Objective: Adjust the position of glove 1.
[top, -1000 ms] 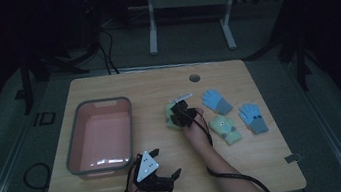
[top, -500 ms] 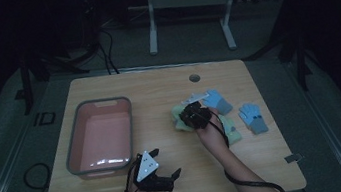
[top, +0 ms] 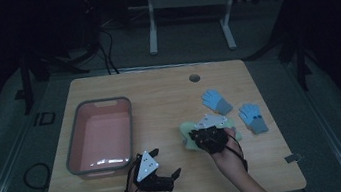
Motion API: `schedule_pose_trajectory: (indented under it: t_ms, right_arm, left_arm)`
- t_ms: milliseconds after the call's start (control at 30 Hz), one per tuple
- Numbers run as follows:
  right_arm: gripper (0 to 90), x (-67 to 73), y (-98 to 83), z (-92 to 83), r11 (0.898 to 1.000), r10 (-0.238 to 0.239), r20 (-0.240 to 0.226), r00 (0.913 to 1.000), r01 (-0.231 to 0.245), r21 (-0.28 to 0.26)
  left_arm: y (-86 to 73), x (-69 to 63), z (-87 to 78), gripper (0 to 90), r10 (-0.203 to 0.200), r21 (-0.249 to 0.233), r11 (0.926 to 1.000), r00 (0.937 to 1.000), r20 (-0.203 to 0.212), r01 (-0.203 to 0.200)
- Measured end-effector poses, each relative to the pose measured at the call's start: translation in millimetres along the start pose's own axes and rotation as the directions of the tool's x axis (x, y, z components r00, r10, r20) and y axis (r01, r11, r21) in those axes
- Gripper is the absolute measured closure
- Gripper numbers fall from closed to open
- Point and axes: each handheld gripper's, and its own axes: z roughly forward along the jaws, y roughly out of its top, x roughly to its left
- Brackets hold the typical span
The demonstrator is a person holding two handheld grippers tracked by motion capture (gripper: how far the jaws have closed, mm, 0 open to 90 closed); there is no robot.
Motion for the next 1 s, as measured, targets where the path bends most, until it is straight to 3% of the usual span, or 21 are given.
schedule_pose_trajectory:
  t_ms: [100, 300, 467, 733, 1000]
  right_arm:
    - [84.5, 3.6, -11.2, 1.8, 1.000, -0.007, 0.002, 1.0000, 0.007, 0.018]
    - [84.2, 4.8, -39.5, 20.7, 0.995, 0.032, -0.030, 0.9990, -0.029, 0.093]
    - [76.4, 5.3, -50.6, 29.9, 0.992, 0.027, -0.025, 0.9993, -0.024, 0.123]
    - [62.9, 5.2, -55.1, 30.3, 0.993, 0.044, -0.035, 0.9984, -0.040, 0.110]
    - [57.7, -4.5, -43.3, 9.8, 0.998, 0.045, -0.036, 0.9983, -0.043, 0.045]
  left_arm:
    - [0.1, 0.4, -0.1, 1.1, 0.005, 0.003, 1.0000, 1.0000, -0.002, -0.005]
    - [-0.1, -0.6, -0.2, 1.1, 0.009, 0.000, 1.0000, 1.0000, -0.001, -0.009]
    - [-0.1, -0.1, -0.2, 1.1, 0.005, 0.001, 1.0000, 1.0000, 0.001, -0.005]
    - [-0.1, -0.4, -0.3, 1.1, 0.006, 0.000, 1.0000, 1.0000, -0.001, -0.006]
    - [-0.1, 0.0, -0.3, 1.1, 0.005, 0.001, 1.0000, 1.0000, 0.002, -0.005]
